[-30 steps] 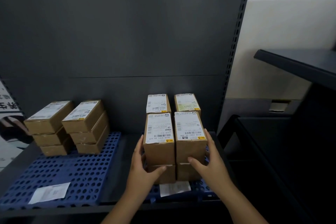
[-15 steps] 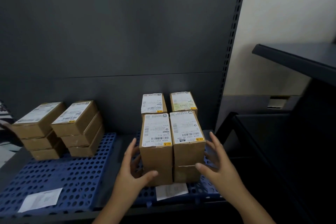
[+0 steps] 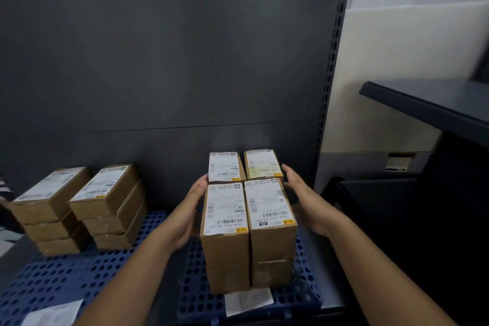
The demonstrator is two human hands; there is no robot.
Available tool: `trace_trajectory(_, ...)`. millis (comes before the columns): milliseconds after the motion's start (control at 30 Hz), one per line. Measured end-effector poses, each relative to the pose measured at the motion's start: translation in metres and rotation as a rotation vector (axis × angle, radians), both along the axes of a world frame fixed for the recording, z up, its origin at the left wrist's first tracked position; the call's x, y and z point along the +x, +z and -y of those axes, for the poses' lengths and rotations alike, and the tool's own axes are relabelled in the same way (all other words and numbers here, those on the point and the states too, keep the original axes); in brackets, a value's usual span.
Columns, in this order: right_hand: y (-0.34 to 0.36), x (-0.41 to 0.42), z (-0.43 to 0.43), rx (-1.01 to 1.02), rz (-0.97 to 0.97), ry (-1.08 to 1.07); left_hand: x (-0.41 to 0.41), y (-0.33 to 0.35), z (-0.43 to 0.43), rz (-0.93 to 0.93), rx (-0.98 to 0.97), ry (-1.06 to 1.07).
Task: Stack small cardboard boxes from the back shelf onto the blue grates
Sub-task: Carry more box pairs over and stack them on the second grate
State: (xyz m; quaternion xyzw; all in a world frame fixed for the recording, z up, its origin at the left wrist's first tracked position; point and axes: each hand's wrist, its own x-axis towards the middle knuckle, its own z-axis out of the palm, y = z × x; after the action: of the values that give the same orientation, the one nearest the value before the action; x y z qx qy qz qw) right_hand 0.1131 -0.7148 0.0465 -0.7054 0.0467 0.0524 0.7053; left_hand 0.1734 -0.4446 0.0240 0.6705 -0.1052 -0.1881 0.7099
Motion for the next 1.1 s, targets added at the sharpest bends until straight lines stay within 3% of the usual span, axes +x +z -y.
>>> trace_trajectory(533, 0.025, -0.007, -0.009, -0.253, 0.063, 0.023, -0.003, 0.006, -0.011, -0.004, 0.101, 0.05)
trace_trajectory(833, 0.055, -0.03, -0.014, -0.779, 0.293, 0.042, -0.053, 0.045, -0.053, 0.598, 0.685, 0.227)
trace_trajectory(1100, 0.047, -0.03, -0.05, -1.121, 0.397, 0.052, -0.092, 0.044, -0.098, 0.867, 1.168, 0.561)
